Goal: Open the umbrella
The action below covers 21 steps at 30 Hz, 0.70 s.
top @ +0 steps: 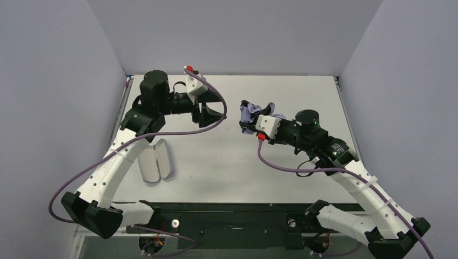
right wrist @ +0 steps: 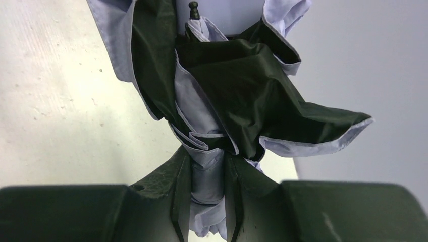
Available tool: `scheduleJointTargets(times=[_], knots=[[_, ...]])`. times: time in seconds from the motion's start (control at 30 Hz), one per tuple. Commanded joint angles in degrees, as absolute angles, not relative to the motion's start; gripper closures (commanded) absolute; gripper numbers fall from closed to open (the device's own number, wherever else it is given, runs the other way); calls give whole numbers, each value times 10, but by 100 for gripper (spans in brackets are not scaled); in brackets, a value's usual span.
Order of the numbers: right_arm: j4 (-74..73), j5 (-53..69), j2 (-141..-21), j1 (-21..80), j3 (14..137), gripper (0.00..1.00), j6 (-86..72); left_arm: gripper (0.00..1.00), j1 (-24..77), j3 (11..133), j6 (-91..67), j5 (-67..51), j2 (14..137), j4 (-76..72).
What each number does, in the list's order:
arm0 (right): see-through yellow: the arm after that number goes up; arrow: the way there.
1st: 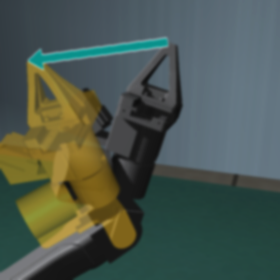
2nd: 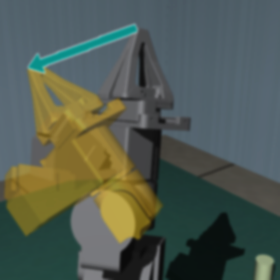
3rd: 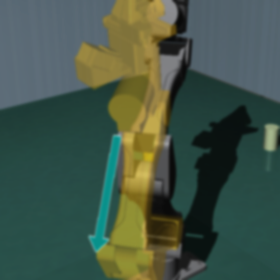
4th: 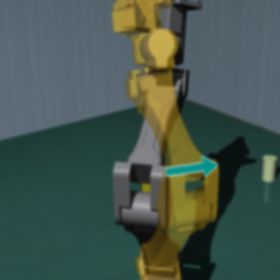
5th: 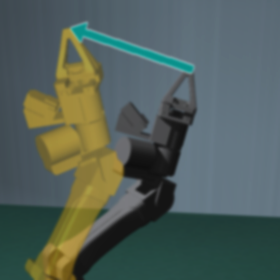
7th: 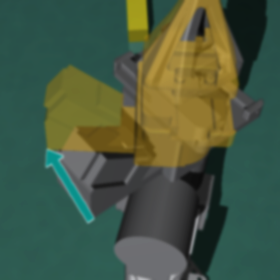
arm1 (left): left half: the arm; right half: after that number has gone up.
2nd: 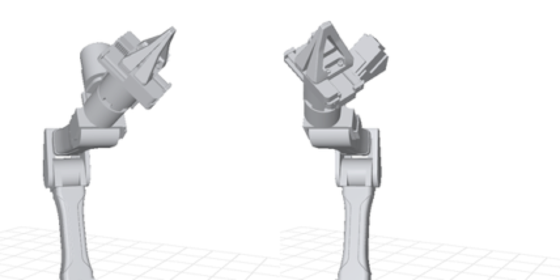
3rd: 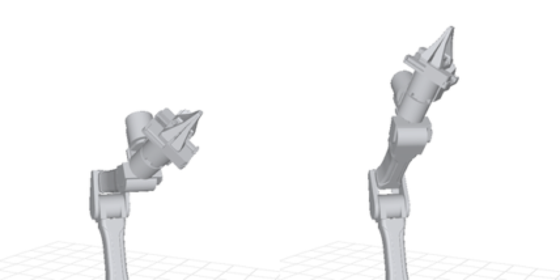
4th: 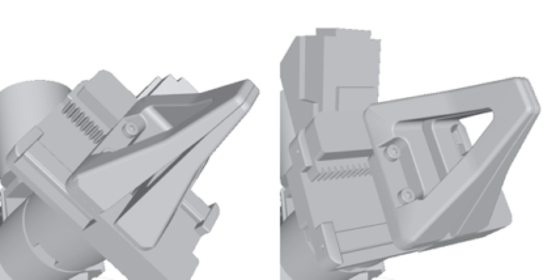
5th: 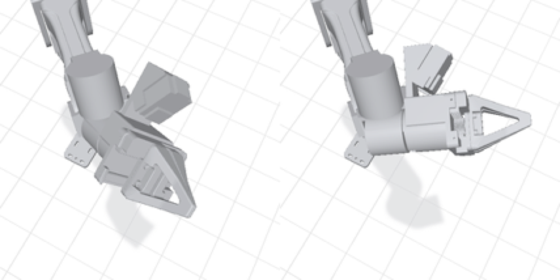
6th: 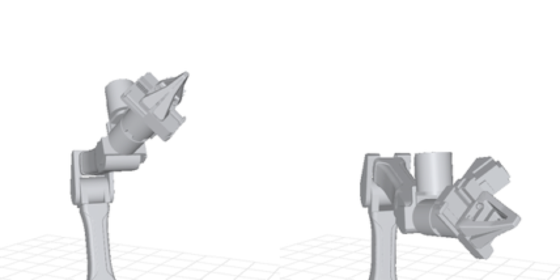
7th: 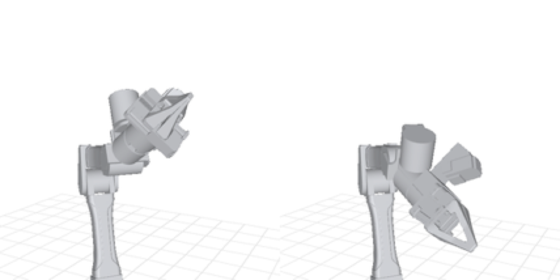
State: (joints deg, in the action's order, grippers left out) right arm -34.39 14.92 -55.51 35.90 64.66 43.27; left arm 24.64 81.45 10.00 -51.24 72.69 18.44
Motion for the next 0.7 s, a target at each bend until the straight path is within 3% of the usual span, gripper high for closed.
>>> scheduleJointTargets(times=[0.0,0.2,0.67], knots=[[-247,115,-524,376,638,100,500,43,290,844,137,-493,727,206],[-243,124,-512,396,629,100,515,53,327,847,172,-477,738,212],[-248,134,-497,430,617,100,551,55,346,852,204,-455,753,236]])
